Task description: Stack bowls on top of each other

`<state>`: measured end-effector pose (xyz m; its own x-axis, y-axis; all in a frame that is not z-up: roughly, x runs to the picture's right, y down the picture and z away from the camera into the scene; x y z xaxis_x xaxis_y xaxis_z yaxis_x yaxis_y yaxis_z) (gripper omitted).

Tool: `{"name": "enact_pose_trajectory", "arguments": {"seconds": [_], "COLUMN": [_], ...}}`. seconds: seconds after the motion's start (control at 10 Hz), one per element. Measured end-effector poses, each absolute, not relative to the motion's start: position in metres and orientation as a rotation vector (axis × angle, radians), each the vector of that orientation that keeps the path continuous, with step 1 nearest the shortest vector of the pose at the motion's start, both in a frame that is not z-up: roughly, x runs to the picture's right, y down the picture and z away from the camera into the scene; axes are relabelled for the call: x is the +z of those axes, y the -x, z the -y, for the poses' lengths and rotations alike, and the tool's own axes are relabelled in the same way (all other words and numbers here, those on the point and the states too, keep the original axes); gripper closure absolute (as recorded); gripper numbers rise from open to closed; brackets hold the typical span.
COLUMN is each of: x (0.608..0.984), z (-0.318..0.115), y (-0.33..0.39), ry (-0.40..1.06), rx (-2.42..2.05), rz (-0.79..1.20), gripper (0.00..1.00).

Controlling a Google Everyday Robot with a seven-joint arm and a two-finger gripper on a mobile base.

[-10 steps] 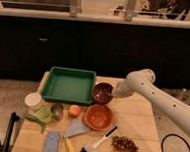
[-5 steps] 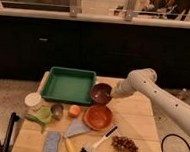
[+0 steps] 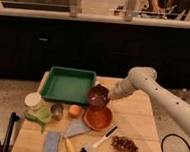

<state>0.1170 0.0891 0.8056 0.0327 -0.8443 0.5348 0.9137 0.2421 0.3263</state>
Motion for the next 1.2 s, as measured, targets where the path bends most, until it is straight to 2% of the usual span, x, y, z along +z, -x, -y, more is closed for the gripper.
{"name": "enact_pose_trajectory", "arguments": {"seconds": [0.9, 1.0, 1.2], "x": [0.790, 0.791, 0.791], "z": [-0.131, -0.137, -0.143], "y": [-0.108, -0.112, -0.120], "ry": [0.157, 0.156, 0.166], "rx": [-1.496, -1.510, -1.528], "rz": [1.026, 1.062, 1.084], "gripper": [1.00, 0.96, 0.77]}}
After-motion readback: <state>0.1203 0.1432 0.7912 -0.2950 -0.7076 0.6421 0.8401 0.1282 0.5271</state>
